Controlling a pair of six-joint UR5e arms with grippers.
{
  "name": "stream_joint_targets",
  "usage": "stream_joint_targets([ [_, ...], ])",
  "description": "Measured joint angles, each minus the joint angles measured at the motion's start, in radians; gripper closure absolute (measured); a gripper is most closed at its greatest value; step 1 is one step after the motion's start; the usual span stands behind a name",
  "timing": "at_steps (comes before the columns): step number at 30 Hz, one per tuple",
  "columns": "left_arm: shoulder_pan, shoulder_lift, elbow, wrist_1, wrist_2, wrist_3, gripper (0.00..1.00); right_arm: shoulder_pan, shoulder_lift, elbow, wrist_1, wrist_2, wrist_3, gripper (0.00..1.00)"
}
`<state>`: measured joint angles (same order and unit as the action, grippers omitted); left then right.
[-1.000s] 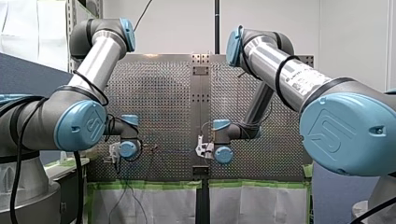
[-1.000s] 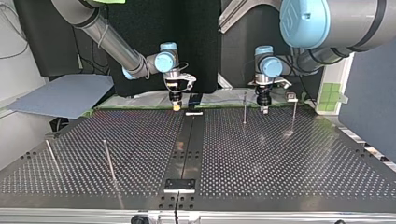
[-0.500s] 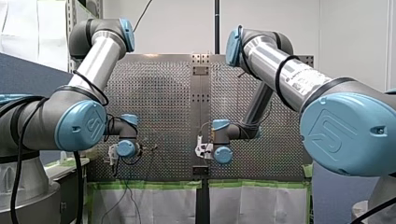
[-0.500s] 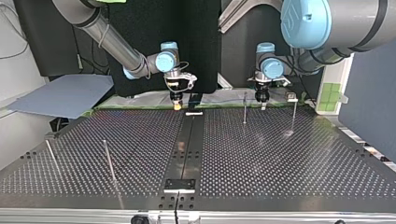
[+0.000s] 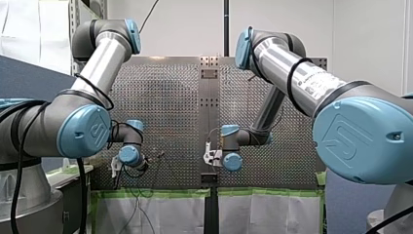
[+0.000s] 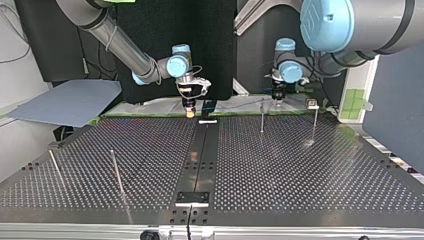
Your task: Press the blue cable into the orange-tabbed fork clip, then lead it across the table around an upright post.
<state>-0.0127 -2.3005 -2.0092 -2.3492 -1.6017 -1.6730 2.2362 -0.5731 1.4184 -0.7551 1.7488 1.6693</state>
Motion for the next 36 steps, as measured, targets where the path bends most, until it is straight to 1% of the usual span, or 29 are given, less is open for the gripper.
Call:
stream_joint_targets([
  [4, -0.001, 0.002, -0.026, -0.031, 0.040, 0.001, 0.00, -0.001, 0.000, 0.000, 0.000, 0.000, 0.000, 1.00],
  [7, 0.002, 0.003, -0.043, -0.020, 0.054, 0.000, 0.00, -0.001, 0.000, 0.000, 0.000, -0.001, 0.000, 1.00],
  [12, 0.010, 0.010, -0.068, 0.009, 0.062, -0.001, 0.00, -0.001, 0.000, 0.000, 0.000, -0.001, -0.001, 1.00],
  [15, 0.012, 0.024, -0.083, 0.025, 0.069, -0.004, 0.00, -0.001, 0.000, 0.000, 0.001, -0.001, -0.001, 1.00],
  [19, 0.009, 0.062, -0.109, 0.059, 0.078, -0.029, 0.00, -0.002, 0.000, 0.000, 0.003, -0.001, -0.002, 1.00],
  [23, 0.002, 0.096, -0.118, 0.072, 0.100, -0.047, 0.00, -0.001, 0.000, 0.000, 0.003, 0.000, -0.002, 1.00],
  [28, -0.009, 0.106, -0.133, 0.086, 0.113, -0.041, 0.00, 0.001, 0.001, 0.000, 0.004, -0.001, -0.002, 1.00],
  [36, -0.025, 0.107, -0.147, 0.101, 0.110, -0.032, 0.00, 0.001, 0.001, 0.000, 0.005, -0.001, -0.001, 1.00],
])
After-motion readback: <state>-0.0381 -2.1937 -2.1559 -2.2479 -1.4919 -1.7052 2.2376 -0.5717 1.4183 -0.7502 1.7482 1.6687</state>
